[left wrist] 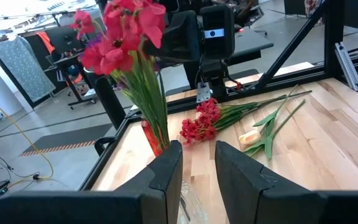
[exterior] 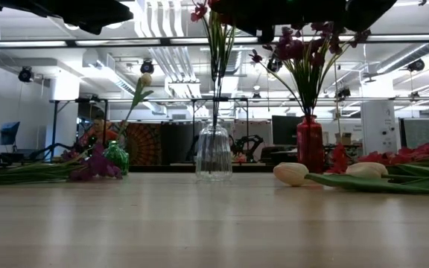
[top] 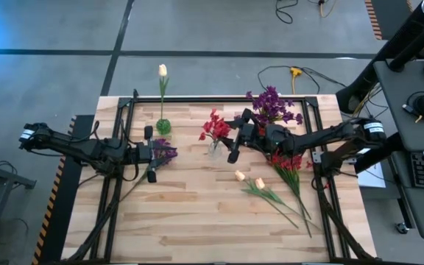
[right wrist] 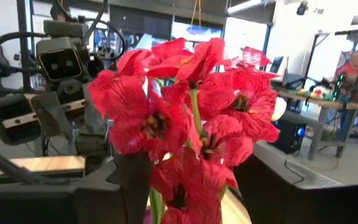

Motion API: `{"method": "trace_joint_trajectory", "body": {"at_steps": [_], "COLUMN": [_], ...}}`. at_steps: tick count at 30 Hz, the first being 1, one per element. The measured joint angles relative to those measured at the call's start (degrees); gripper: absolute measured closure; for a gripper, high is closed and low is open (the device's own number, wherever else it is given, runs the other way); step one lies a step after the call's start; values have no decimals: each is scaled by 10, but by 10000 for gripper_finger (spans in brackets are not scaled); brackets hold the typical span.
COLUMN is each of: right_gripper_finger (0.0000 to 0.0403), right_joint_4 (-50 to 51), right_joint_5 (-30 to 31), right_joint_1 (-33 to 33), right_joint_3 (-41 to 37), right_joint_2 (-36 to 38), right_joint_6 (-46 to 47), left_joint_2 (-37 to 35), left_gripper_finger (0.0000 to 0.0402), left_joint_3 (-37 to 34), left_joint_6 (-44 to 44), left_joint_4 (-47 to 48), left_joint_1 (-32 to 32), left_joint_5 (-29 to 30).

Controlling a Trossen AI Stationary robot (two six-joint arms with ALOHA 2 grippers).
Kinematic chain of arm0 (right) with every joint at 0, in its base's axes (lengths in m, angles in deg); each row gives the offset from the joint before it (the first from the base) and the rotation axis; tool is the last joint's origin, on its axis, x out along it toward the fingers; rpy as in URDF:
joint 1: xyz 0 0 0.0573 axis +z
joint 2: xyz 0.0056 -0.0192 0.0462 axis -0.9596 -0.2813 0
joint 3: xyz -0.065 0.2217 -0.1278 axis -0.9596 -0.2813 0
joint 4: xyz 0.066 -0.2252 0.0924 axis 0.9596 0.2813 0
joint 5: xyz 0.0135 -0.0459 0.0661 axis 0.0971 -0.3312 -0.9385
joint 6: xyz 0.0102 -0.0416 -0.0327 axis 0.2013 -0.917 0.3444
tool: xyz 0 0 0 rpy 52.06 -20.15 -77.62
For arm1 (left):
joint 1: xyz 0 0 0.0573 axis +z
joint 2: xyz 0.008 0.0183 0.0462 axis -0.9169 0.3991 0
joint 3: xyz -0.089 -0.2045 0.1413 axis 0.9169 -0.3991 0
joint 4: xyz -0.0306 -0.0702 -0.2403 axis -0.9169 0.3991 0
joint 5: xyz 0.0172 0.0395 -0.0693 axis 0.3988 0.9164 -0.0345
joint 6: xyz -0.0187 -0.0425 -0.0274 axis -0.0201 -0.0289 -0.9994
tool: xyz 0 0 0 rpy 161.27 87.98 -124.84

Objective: Sort flowers into vase by color
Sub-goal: Put the left red flowers into the transparent vase

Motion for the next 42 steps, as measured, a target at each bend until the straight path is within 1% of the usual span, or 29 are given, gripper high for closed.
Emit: {"method": "trace_joint_trajectory", "body": {"at_steps": [10,14,20,26,32,36,39,42], "right_gripper_finger": [184,162,124,100,94,94,94,96], "right_joint_4": [97,119,165,265,392,453,499,527], "right_joint_5": [0,12,15,15,15,16,27,29], "right_joint_1": [0,0,0,0,0,0,0,0], "right_joint_3": [7,12,29,69,122,154,179,201], "right_joint_2": [45,46,49,57,65,65,65,65], "right_joint_6": [33,39,52,65,90,97,97,97], "left_joint_2": [0,0,0,0,0,0,0,0], "left_gripper_finger": [322,322,322,322,322,322,322,322], "left_joint_3": [0,0,0,0,0,0,0,0], "left_joint_6": [0,-4,-6,-7,-7,-9,-9,-9], "left_joint_4": [0,-1,0,0,0,0,0,0], "left_joint_1": [0,0,0,0,0,0,0,0], "left_joint_5": [1,1,1,1,1,1,1,1]}}
